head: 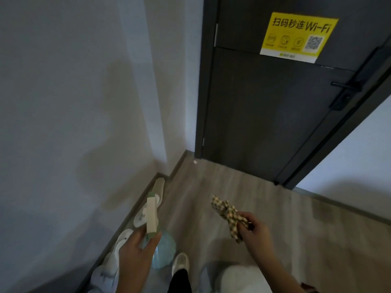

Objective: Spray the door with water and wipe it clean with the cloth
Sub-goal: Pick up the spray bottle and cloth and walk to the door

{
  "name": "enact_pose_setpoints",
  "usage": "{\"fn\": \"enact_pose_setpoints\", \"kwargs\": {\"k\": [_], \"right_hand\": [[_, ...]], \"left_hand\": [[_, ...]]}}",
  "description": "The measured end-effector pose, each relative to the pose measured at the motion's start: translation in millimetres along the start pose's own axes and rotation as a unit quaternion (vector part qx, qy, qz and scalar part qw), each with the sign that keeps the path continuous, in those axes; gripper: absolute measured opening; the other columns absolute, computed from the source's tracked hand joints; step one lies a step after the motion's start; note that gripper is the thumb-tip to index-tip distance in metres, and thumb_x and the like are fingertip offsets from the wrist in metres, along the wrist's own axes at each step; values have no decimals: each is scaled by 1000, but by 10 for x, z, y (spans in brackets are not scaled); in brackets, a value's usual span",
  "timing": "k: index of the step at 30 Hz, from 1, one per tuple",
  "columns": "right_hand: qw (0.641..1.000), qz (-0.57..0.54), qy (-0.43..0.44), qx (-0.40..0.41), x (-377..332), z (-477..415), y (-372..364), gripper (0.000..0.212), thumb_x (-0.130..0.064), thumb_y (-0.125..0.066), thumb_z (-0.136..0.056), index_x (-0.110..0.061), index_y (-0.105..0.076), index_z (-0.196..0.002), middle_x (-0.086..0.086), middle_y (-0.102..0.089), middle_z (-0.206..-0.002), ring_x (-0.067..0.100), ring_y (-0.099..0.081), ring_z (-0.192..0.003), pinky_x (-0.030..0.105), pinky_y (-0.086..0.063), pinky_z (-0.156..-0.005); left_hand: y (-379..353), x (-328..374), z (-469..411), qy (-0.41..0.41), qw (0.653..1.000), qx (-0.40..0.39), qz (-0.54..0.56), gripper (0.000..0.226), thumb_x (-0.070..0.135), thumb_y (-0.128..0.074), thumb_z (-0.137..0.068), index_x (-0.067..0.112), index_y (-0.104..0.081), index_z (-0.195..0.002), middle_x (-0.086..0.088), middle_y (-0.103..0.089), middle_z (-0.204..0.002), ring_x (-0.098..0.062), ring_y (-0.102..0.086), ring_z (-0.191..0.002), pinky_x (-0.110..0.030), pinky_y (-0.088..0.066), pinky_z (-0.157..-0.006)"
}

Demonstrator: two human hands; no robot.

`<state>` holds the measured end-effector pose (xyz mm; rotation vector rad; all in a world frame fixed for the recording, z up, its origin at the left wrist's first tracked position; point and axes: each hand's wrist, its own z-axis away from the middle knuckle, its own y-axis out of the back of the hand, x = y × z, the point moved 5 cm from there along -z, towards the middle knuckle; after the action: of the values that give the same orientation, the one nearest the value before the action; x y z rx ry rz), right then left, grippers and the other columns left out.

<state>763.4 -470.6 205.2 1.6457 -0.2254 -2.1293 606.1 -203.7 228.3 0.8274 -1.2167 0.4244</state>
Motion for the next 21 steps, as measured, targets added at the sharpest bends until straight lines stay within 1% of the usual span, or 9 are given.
{"fn": "enact_pose_setpoints", "kwargs": {"k": [1, 3, 6, 11, 13, 15, 16, 18, 21], "right_hand": [[1000, 1, -1, 11, -72, -165, -10, 34, 4, -62, -82, -28, -67, -94, 1, -72, -83, 15, -68, -73, 25, -54, -62], [999, 1, 2, 35, -244, -471, -22, 32, 2, -63, -83, -27, -68, -95, -1, -72, -77, 17, -68, -68, 34, -57, -60], [997, -12, 21, 67, -541, -884, -41, 29, 0, -63, -83, -22, -70, -100, -3, -72, -78, 11, -67, -66, 33, -57, -59], [994, -56, 16, 92, -764, -1428, 4, 27, -1, -61, -87, -20, -69, -105, -2, -72, -80, 12, -68, -68, 33, -57, -59], [993, -68, 4, 94, -801, -1625, 58, 26, -1, -60, -88, -18, -68, -107, 0, -71, -84, 10, -68, -69, 27, -56, -57], [992, -80, -3, 101, -830, -1834, 130, 26, 0, -59, -88, -19, -66, -105, 0, -71, -85, 4, -67, -67, 19, -53, -54], [991, -86, -6, 105, -833, -1958, 170, 26, 1, -59, -88, -19, -66, -104, 0, -71, -85, 3, -67, -66, 18, -52, -53], [989, -92, -11, 112, -831, -2245, 244, 26, 2, -59, -87, -16, -69, -102, 0, -72, -83, 6, -68, -67, 20, -52, -54], [990, -85, -8, 113, -860, -2784, 339, 27, 2, -60, -86, -19, -70, -100, 0, -73, -84, 8, -68, -71, 24, -54, -57]], "left_hand": [[-99, 38, -224, -6, 1000, -23, -5, 31, 44, -80, -62, 66, -60, -71, 41, -61, -70, 17, -58, -75, 3, -40, -67], [-290, 118, -666, -10, 998, -65, -17, 35, 18, -81, -74, 48, -64, -83, 31, -67, -72, 0, -63, -79, -2, -42, -65], [-538, 368, -1288, -15, 994, -98, -40, 19, 16, -77, -77, 24, -70, -93, 4, -71, -81, -20, -65, -87, -21, -44, -65], [-974, 752, -1994, -49, 987, -147, -43, 20, 24, -77, -79, 38, -68, -89, 4, -71, -94, -16, -66, -92, -32, -52, -81], [-1136, 874, -2172, -67, 987, -142, -46, 18, 40, -78, -73, 46, -68, -87, 5, -71, -92, -14, -66, -90, -33, -52, -80], [-1308, 901, -2323, -63, 987, -142, -51, 27, 60, -69, -60, 57, -64, -86, 6, -71, -92, -10, -66, -88, -33, -52, -80], [-1400, 911, -2387, -50, 987, -144, -58, 27, 60, -70, -59, 56, -65, -85, 5, -71, -92, -11, -66, -89, -33, -52, -80], [-1605, 913, -2522, -27, 986, -152, -63, 23, 40, -82, -68, 46, -66, -84, 0, -71, -94, -20, -67, -92, -35, -53, -80], [-1946, 940, -2738, -3, 986, -153, -60, 21, 17, -79, -76, 29, -68, -90, -5, -71, -94, -23, -65, -92, -28, -46, -75]]}}
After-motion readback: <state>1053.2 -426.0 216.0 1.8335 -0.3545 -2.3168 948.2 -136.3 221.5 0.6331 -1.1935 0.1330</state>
